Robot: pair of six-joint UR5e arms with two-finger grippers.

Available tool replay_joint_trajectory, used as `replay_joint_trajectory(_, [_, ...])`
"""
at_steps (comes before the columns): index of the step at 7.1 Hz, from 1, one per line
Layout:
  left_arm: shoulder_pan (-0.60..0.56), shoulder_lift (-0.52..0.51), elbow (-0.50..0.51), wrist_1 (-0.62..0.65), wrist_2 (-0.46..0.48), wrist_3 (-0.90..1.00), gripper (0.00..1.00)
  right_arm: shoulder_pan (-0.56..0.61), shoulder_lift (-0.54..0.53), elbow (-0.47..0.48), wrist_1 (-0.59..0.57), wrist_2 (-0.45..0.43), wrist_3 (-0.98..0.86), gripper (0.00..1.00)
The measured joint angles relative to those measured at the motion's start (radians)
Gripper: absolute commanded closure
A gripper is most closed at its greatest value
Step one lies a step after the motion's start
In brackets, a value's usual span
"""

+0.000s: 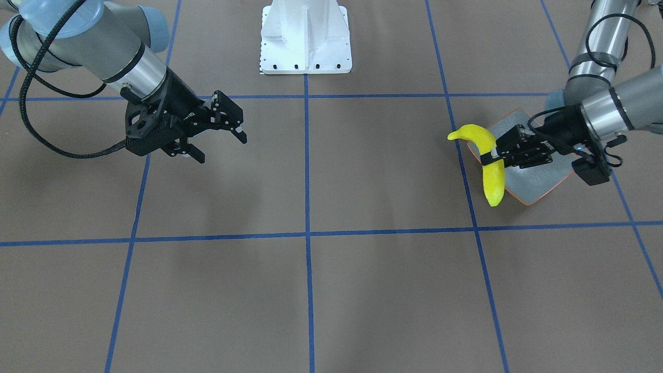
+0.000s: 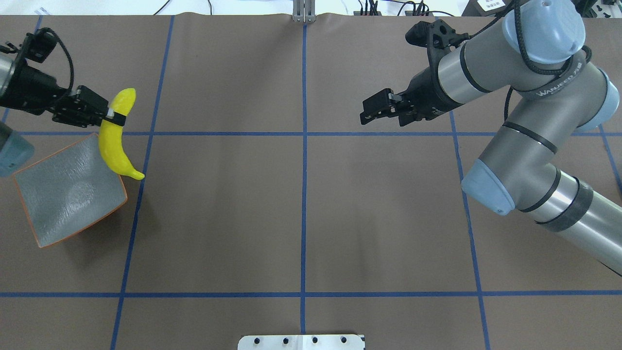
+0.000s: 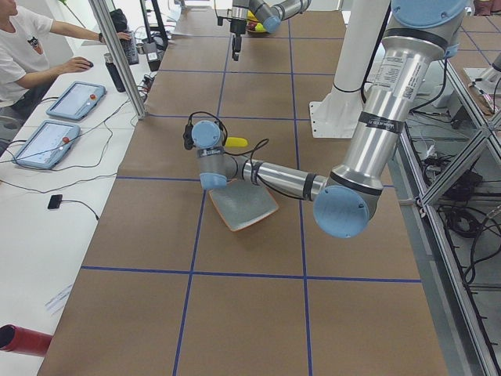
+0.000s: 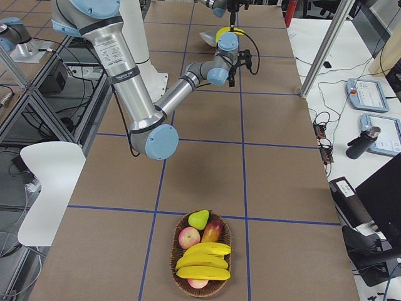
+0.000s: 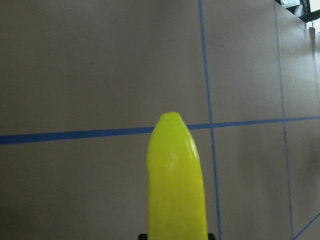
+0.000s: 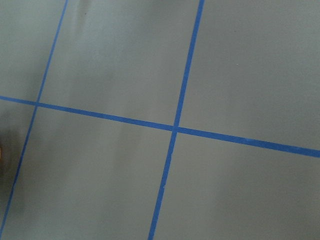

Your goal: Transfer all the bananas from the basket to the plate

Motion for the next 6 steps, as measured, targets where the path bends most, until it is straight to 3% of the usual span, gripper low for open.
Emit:
replay_joint_trajectory(1, [-0.05, 0.02, 0.075, -0.001, -0.078, 0.075, 1.0, 0.001, -0.011, -0.002, 0.0, -0.004, 0.005, 0.0])
replay_joint_trajectory(3, [-0.08, 0.056, 0.156, 0.0, -0.138, 0.169, 1.0, 0.002, -0.018, -0.005, -0.001, -0.008, 0.009, 0.0])
replay_joint_trajectory(6, [-0.077, 0.071, 0.189, 0.004, -0.145, 0.188, 0.81, 0.002, -0.019, -0.011, -0.006, -0.009, 0.011, 0.0])
